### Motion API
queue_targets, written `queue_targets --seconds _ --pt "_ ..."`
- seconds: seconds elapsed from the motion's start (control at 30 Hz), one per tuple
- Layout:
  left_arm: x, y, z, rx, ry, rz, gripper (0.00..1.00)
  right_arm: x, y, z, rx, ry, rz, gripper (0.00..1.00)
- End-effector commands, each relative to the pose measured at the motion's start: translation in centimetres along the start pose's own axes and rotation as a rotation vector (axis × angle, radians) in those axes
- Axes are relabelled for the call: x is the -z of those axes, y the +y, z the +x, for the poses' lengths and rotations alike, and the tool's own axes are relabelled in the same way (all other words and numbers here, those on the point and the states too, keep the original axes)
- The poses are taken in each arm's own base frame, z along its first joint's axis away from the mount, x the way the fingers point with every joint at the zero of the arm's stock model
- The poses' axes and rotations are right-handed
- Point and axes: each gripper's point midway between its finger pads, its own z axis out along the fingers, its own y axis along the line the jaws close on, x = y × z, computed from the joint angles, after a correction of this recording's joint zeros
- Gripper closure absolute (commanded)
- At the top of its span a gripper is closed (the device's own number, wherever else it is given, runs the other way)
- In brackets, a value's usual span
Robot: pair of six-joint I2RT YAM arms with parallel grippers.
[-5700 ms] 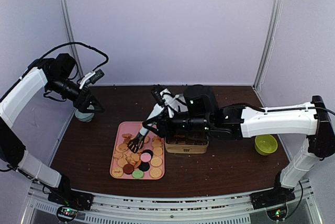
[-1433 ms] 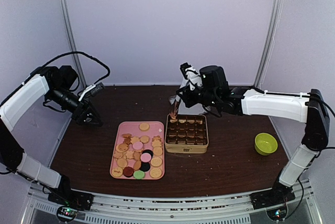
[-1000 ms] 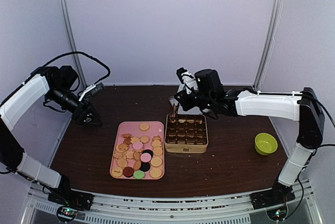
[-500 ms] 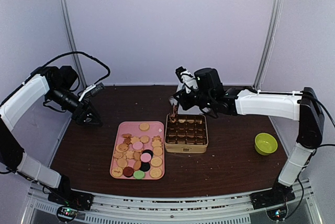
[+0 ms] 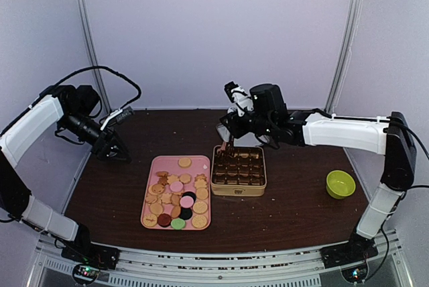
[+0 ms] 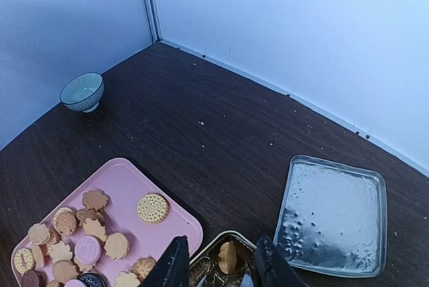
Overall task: Pack the cookies
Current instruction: Place the fake cookies in the empty pocket of the box, then pass from the right arm to the left
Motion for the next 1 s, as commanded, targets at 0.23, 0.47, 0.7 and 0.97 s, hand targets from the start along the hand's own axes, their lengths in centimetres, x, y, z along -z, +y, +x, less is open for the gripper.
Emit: queue_targets --seconds 0.23,0.47,0.7,0.97 --pt "0.2 -0.3 -0.5 -0.011 -0.009 0.028 0.12 2.8 0.9 -4.4 -0.002 -0.116 -0.027 0.88" --pt "0.1 -0.3 -0.6 -0.008 -0.011 0.038 0.12 4.3 1.5 -5.5 0.007 -0.142 -0.045 0.79" --pt "0.1 -0.4 -0.6 -0.003 -0.012 0.047 0.13 3.2 1.4 -4.2 0.025 -0.102 -0.031 0.74" --pt "0.1 -0.6 -0.4 -0.007 -0.006 0.048 0.13 2.6 1.2 -4.2 0.026 -0.102 -0.019 0.76"
